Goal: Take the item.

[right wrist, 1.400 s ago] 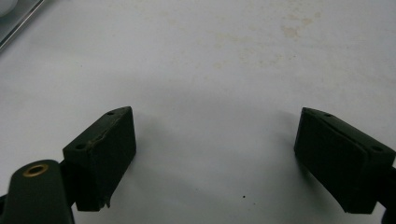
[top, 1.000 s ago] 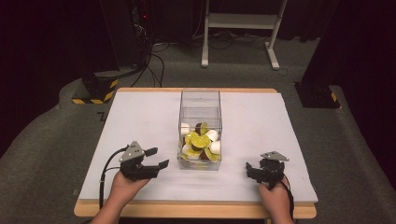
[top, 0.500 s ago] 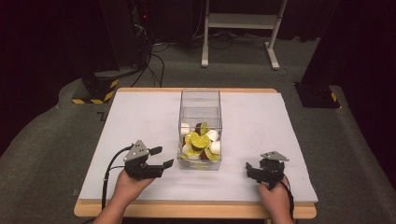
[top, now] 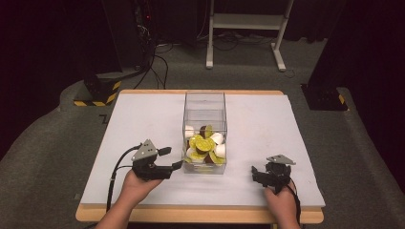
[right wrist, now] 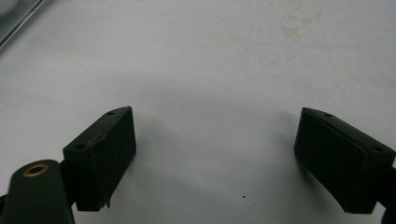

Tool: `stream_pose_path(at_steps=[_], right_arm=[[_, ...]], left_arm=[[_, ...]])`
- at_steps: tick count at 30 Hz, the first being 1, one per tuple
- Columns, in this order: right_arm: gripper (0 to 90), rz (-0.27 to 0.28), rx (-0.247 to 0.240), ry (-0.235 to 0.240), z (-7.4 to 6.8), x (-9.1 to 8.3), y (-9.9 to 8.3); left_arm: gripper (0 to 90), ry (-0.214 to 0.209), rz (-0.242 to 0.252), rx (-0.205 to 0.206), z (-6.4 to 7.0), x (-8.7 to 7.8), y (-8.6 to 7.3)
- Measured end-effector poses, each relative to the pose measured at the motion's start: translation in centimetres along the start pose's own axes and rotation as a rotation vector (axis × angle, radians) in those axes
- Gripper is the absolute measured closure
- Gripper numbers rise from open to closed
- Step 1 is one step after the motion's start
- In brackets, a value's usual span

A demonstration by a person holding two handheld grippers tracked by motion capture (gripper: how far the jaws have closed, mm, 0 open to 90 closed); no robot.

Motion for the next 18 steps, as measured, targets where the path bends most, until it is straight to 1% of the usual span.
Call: stream_pose_path(at_steps=[1, 2, 3, 4, 5, 8, 10, 11, 12, 13, 14, 15, 17, 18], right_arm=[[12.8, 0.000, 0.000, 0.000, 0.0, 0.0, 0.0], [12.9, 0.000, 0.000, 0.000, 0.0, 0.0, 0.0], [12.8, 0.000, 0.001, 0.000, 0.0, 0.0, 0.0], [12.8, 0.000, 0.000, 0.000, 0.0, 0.0, 0.0], [12.8, 0.000, 0.000, 0.000, 0.0, 0.0, 0.0], [12.8, 0.000, 0.000, 0.000, 0.0, 0.0, 0.0], [12.8, 0.000, 0.000, 0.001, 0.0, 0.0, 0.0], [12.8, 0.000, 0.000, 0.001, 0.0, 0.0, 0.0], [12.8, 0.000, 0.001, 0.001, 0.0, 0.0, 0.0], [12.8, 0.001, -0.002, 0.001, 0.0, 0.0, 0.0], [12.8, 0.000, 0.001, 0.001, 0.0, 0.0, 0.0], [12.8, 0.001, -0.002, 0.001, 0.0, 0.0, 0.0], [12.8, 0.001, -0.002, 0.001, 0.0, 0.0, 0.0], [12.8, 0.000, 0.000, 0.001, 0.0, 0.0, 0.0]], left_arm=[[29.7, -0.002, -0.001, 0.002, 0.0, 0.1, 0.1], [29.6, -0.001, 0.008, -0.010, 0.1, 0.2, 0.1], [29.6, -0.004, 0.003, 0.000, 0.1, 0.3, 0.2], [29.6, -0.004, 0.002, -0.001, 0.2, 0.4, 0.3], [29.5, -0.005, 0.000, 0.006, 0.2, 0.5, 0.4], [29.4, -0.008, -0.003, 0.011, 0.3, 0.8, 0.6], [29.4, -0.008, -0.002, 0.007, 0.4, 1.0, 0.7], [29.4, -0.012, -0.005, 0.016, 0.4, 1.1, 0.7], [29.4, -0.011, -0.002, 0.007, 0.5, 1.2, 0.8], [29.4, -0.012, -0.005, 0.013, 0.4, 1.3, 0.8], [29.4, -0.012, -0.002, 0.009, 0.5, 1.5, 0.9], [29.4, -0.011, -0.007, 0.018, 0.5, 1.5, 1.0], [29.3, -0.009, -0.002, 0.011, 0.6, 1.8, 1.1], [29.2, -0.012, -0.007, 0.018, 0.6, 1.9, 1.2]])
Point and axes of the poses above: each handheld gripper's, and its own axes: x roughly forward along the jaws, y roughly out of its top, z roughly to its right, the point moved 2 cm from there along x, roughly forward along the jaws
